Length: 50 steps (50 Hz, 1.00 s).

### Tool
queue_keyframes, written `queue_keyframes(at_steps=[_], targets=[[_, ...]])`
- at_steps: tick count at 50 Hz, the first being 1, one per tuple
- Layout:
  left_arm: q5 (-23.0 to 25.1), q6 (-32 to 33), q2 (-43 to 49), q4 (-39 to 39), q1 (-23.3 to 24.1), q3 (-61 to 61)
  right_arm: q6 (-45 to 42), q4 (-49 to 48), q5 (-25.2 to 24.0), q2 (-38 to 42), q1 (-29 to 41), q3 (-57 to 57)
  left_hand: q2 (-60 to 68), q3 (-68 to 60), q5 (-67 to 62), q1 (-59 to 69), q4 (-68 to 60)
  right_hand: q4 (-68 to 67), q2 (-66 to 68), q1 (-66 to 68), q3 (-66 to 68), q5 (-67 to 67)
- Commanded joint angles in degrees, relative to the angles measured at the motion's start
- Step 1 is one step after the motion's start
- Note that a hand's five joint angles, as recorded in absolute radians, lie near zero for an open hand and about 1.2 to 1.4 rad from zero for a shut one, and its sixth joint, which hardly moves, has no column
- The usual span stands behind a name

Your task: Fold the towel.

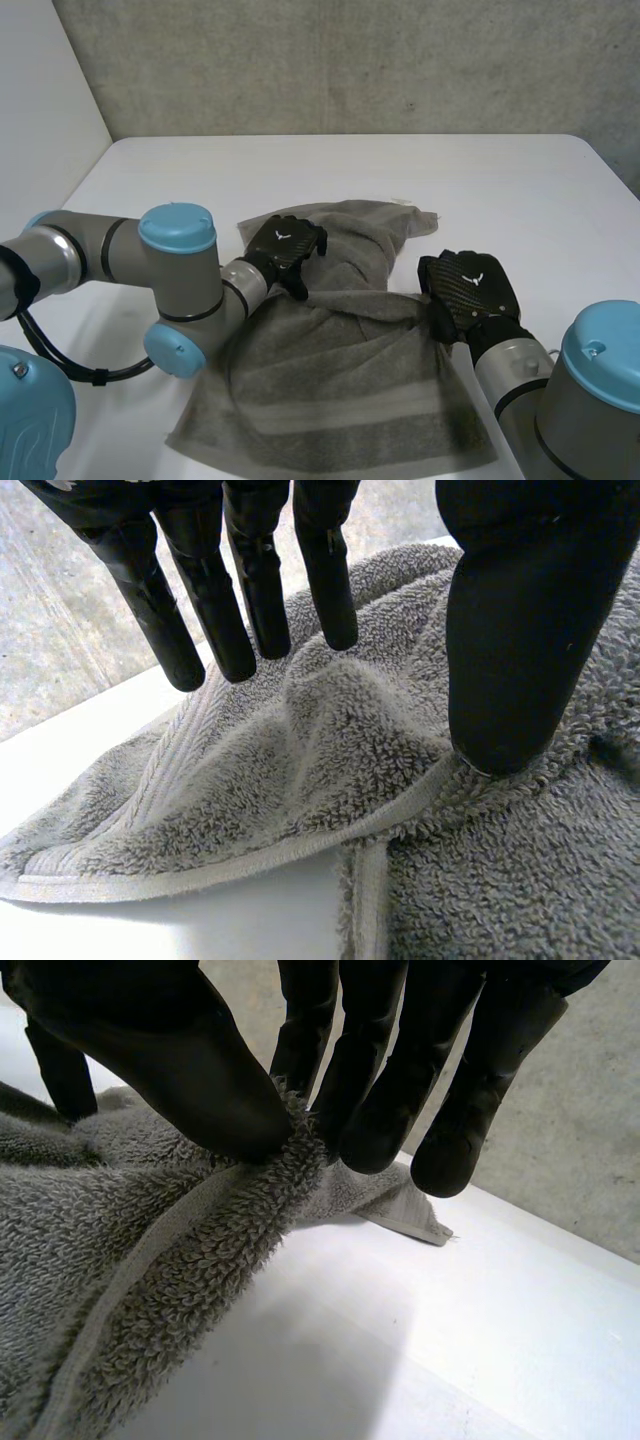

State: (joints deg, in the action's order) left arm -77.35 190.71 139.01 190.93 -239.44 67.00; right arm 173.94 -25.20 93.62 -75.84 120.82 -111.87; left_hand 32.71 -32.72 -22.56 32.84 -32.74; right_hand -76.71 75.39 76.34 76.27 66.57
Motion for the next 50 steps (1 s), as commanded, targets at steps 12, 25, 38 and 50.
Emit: queue_keyframes(at_steps=[12,25,38,50], targets=[[1.50,-0.43,-2.69,-4.52,0.55,1.12,-0.18,-0.82,0.07,-0.19,-0.94,0.07,-11.73,11.74,11.58,-11.86,11.76,-3.29,4.61,3.66,3.73,3.43],[1.41,-1.22,-3.40,-6.71,0.55,2.09,-0.35,-0.82,-0.11,-0.19,-1.20,0.07,-10.05,10.06,9.90,-10.18,10.08,-3.29,4.61,3.66,3.73,3.43],[1.06,-1.22,3.54,-5.75,0.64,-4.32,-0.18,-0.82,-0.20,-0.19,-1.20,-0.01,24.37,-24.36,-24.52,24.24,-24.34,-3.29,4.61,3.66,3.73,3.43],[-3.60,-2.19,-3.57,-4.43,0.55,-2.22,-0.09,0.24,-0.72,-0.19,-1.38,1.13,47.29,-47.28,-47.44,47.16,-47.26,-3.29,4.61,3.66,3.73,3.43]])
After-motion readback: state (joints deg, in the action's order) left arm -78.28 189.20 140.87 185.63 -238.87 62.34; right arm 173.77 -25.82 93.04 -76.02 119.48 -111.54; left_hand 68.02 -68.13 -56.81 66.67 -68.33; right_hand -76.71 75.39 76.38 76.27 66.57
